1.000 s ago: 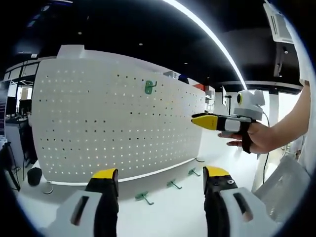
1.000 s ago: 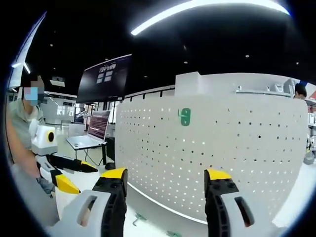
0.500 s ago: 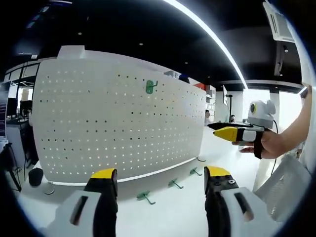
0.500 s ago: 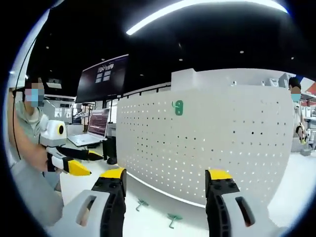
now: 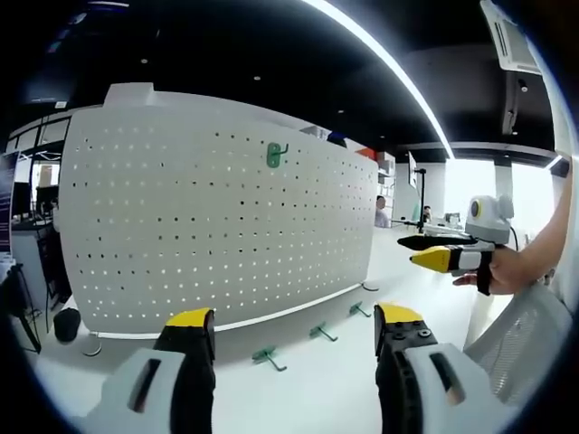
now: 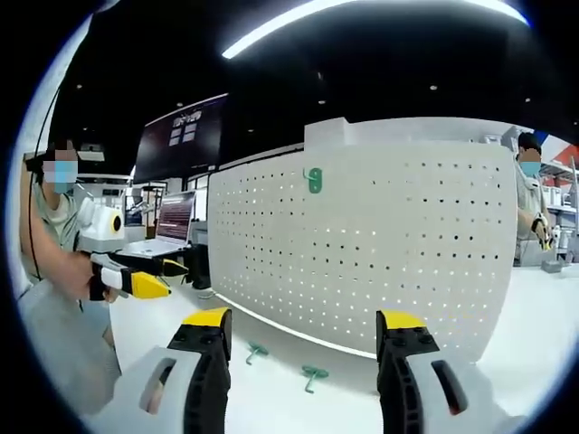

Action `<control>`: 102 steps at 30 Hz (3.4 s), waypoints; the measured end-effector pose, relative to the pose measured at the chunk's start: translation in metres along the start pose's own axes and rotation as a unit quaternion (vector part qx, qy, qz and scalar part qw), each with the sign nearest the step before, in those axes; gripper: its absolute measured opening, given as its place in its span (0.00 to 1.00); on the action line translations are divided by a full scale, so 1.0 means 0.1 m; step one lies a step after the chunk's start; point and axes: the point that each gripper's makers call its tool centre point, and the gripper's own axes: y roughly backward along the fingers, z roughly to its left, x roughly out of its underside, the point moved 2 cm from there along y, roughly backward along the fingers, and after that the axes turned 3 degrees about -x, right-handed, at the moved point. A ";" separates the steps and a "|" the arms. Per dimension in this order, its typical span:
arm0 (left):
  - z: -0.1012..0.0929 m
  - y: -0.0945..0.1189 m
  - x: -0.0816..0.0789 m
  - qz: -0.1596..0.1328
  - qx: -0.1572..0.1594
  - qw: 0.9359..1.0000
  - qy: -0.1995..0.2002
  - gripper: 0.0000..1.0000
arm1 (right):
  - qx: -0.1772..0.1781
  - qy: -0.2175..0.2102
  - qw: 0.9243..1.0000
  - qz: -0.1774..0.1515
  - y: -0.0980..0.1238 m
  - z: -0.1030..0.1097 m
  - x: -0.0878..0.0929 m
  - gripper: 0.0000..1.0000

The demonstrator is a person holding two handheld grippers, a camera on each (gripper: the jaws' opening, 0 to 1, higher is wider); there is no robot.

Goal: Insert the hook assembly into the mounting plate slot until the hook locks in place.

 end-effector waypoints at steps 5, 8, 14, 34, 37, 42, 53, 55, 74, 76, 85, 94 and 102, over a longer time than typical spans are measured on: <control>-0.03 -0.02 0.02 0.010 0.003 1.000 -0.012 0.72 | -0.001 0.000 1.000 0.000 -0.01 0.02 0.01 0.62; -0.05 -0.06 0.04 0.019 0.009 1.000 -0.018 0.73 | -0.001 -0.002 1.000 0.000 -0.02 0.01 0.02 0.62; -0.01 -0.15 0.08 0.047 0.022 0.998 -0.041 0.73 | -0.001 -0.002 1.000 -0.003 -0.01 0.01 0.00 0.62; -0.01 -0.59 0.26 0.157 0.137 0.973 -0.102 0.76 | 0.008 -0.004 1.000 -0.013 0.04 -0.04 -0.05 0.59; -0.02 -0.66 0.31 0.179 0.158 0.964 -0.115 0.75 | 0.007 -0.002 1.000 -0.015 0.04 -0.04 -0.05 0.59; 0.04 -0.75 0.39 0.207 0.171 0.953 -0.139 0.75 | 0.007 -0.004 1.000 -0.017 0.04 -0.05 -0.06 0.59; 0.15 -0.87 0.66 0.277 0.211 0.914 -0.206 0.72 | 0.014 -0.005 1.000 -0.018 0.06 -0.09 -0.06 0.59; 0.16 -0.89 0.69 0.285 0.216 0.910 -0.211 0.71 | 0.018 -0.008 1.000 -0.016 0.07 -0.12 -0.04 0.59; 0.30 -1.08 1.03 0.368 0.252 0.860 -0.247 0.72 | 0.029 -0.016 0.999 -0.016 0.09 -0.19 -0.03 0.59; 0.32 -1.10 1.06 0.372 0.256 0.856 -0.251 0.71 | 0.029 -0.016 0.999 -0.016 0.09 -0.19 -0.02 0.59; 0.36 -1.16 1.21 0.399 0.276 0.834 -0.264 0.70 | 0.030 -0.016 0.999 -0.011 0.09 -0.19 -0.01 0.57; 0.37 -1.20 1.30 0.422 0.296 0.811 -0.275 0.69 | 0.029 -0.015 0.999 -0.008 0.08 -0.18 0.00 0.56; 0.35 -1.22 1.37 0.436 0.308 0.797 -0.282 0.66 | 0.031 -0.014 0.999 -0.009 0.09 -0.18 -0.01 0.55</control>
